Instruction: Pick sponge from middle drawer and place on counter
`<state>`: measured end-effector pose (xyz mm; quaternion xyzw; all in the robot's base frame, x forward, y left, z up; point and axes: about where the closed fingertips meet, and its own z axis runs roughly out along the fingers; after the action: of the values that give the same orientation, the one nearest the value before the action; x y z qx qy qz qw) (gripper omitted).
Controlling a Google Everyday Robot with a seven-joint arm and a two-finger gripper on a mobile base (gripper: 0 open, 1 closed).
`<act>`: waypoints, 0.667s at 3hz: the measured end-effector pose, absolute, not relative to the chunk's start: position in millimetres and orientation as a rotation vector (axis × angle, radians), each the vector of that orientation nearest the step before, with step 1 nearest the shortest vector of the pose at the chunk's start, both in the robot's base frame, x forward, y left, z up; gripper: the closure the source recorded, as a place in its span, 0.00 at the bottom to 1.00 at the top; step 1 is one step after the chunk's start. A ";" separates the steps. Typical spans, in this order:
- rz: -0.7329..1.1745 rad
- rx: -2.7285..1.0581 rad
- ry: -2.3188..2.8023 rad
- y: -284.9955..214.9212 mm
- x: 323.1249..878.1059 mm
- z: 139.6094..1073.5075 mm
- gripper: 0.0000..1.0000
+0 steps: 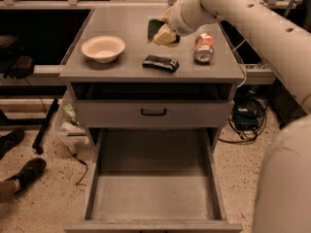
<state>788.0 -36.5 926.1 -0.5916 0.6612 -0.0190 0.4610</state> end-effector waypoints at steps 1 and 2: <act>-0.019 -1.367 1.696 -40.8 818.0 919.2 1.00; 0.032 -1.307 1.760 -44.1 837.0 903.2 0.81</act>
Offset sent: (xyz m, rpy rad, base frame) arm 0.0748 -0.0180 -0.0345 0.1537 0.1475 -0.1744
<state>837.0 -44.1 903.2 -0.5302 0.7139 0.0132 0.4572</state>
